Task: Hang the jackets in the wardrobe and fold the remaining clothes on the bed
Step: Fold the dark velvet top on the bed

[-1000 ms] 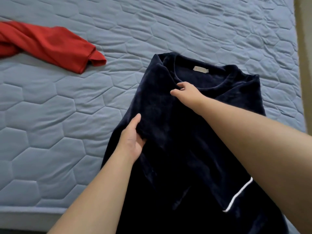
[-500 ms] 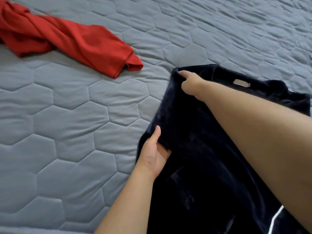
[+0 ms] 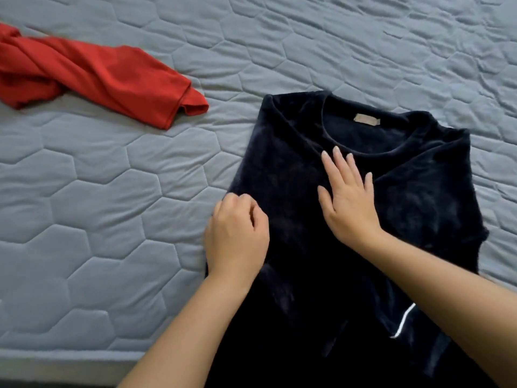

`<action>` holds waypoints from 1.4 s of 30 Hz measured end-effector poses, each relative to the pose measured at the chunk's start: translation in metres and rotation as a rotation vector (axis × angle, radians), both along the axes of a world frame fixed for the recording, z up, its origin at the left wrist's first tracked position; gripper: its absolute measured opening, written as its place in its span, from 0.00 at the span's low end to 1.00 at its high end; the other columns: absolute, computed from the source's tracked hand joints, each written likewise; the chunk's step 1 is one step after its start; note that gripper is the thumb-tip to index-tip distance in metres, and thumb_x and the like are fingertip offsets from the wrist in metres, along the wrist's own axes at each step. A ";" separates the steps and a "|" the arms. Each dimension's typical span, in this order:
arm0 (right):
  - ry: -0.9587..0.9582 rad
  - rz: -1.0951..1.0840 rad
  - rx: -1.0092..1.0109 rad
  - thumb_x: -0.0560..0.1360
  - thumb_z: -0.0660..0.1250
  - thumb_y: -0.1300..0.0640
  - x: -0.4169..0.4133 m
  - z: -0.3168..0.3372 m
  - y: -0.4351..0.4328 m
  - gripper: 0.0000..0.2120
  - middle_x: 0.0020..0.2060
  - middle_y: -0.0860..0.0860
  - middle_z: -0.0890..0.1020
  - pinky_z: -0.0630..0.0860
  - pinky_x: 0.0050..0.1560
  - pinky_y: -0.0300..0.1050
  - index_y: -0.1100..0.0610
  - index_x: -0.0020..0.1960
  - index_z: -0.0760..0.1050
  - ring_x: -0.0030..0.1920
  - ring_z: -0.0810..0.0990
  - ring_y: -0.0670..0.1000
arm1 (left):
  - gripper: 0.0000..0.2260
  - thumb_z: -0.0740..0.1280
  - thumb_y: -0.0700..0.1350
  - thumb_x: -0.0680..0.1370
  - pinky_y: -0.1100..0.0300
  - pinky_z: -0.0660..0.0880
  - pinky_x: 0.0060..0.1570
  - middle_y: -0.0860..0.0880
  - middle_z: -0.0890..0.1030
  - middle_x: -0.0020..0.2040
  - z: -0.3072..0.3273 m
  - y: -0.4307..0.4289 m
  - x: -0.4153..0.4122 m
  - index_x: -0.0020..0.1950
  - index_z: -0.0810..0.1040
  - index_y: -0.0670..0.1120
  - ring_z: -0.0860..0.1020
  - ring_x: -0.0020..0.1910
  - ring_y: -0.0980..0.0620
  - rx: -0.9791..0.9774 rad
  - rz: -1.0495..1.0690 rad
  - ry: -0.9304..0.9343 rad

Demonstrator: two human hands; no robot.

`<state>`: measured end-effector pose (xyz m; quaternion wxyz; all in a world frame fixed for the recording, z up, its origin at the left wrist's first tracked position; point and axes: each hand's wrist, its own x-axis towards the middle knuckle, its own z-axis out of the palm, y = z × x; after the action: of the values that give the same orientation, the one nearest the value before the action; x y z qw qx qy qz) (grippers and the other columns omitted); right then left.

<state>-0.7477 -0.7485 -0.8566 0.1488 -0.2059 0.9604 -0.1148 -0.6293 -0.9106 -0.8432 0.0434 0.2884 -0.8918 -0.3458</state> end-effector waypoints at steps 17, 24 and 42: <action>-0.056 -0.456 0.366 0.80 0.53 0.46 0.112 -0.042 0.244 0.28 0.78 0.49 0.48 0.46 0.72 0.67 0.44 0.77 0.48 0.77 0.45 0.54 | 0.31 0.51 0.61 0.78 0.32 0.46 0.69 0.40 0.48 0.78 -0.052 0.039 0.009 0.78 0.50 0.50 0.47 0.76 0.41 -0.524 -0.411 -0.390; -0.161 -0.498 0.366 0.80 0.54 0.47 0.164 -0.019 0.286 0.29 0.78 0.49 0.48 0.55 0.69 0.67 0.45 0.77 0.48 0.77 0.46 0.56 | 0.31 0.60 0.57 0.77 0.36 0.57 0.69 0.44 0.52 0.78 -0.029 0.122 0.101 0.77 0.55 0.51 0.53 0.76 0.42 -0.512 -0.863 -0.261; -0.690 -1.119 -0.374 0.73 0.71 0.61 0.259 0.009 0.389 0.14 0.53 0.55 0.79 0.77 0.43 0.48 0.55 0.56 0.73 0.50 0.77 0.54 | 0.37 0.75 0.43 0.71 0.53 0.65 0.66 0.40 0.68 0.70 -0.020 0.105 0.301 0.74 0.60 0.42 0.69 0.68 0.43 0.339 0.534 -0.404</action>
<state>-0.4885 -0.3595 -0.8480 0.3266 0.3478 0.7838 -0.3975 -0.3279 -0.8055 -0.8628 -0.0931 0.5765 -0.7058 -0.4009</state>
